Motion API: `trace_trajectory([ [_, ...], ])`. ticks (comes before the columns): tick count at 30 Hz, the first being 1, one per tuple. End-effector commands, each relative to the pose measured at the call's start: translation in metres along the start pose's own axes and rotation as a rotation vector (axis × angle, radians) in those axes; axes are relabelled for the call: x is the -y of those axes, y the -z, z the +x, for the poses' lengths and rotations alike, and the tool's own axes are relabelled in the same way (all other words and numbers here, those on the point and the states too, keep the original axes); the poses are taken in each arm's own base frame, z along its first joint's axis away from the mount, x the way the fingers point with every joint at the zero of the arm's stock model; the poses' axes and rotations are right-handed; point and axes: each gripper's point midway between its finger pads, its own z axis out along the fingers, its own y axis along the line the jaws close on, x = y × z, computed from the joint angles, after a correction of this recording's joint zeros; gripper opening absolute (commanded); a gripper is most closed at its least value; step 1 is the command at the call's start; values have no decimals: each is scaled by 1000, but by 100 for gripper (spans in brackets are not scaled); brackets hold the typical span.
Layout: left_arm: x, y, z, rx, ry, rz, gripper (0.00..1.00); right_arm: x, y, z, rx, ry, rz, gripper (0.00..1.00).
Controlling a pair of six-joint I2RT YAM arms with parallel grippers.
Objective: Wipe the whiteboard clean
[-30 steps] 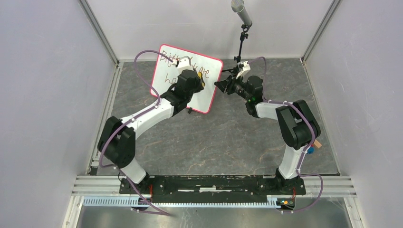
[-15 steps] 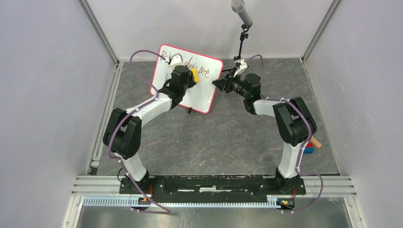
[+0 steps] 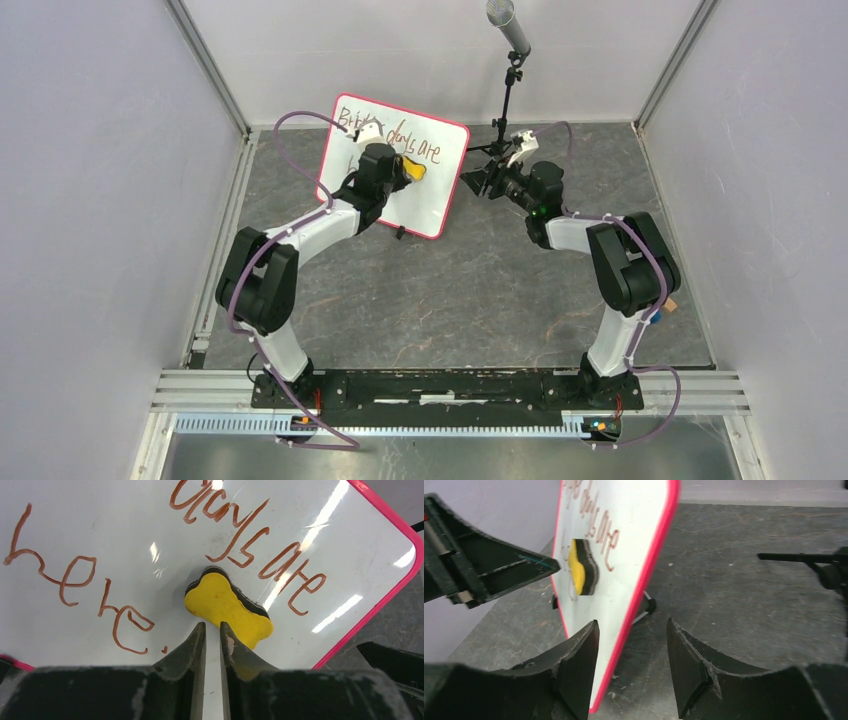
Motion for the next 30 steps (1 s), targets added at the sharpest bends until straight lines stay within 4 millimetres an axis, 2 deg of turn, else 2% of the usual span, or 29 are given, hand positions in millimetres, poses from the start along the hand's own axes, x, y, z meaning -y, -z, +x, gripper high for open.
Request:
trace_trajectory([
  [1, 14, 12, -19, 30, 72, 56, 29, 4, 8, -25, 69, 45, 22, 59],
  [3, 15, 13, -16, 10, 84, 56, 45, 4, 5, -22, 57, 39, 11, 62],
  [8, 21, 9, -13, -38, 123, 45, 68, -1, -10, -15, 40, -10, -63, 59],
  [10, 28, 5, -13, -55, 145, 57, 72, -3, -12, -15, 42, -13, -74, 56],
  [12, 30, 1, -15, -54, 180, 49, 72, -2, -15, -14, 39, -15, -74, 56],
  [16, 31, -9, -16, -62, 262, 26, 65, 2, -24, -9, 28, -29, -71, 54],
  [20, 25, -16, -2, -115, 326, -21, 60, 3, -29, -9, 30, -34, -75, 50],
  [25, 21, -18, 1, -117, 373, -45, 63, 2, -36, -7, 24, -30, -81, 45],
  [30, 24, -20, 2, -123, 386, -41, 62, 0, -44, -3, 9, -19, -84, 40],
])
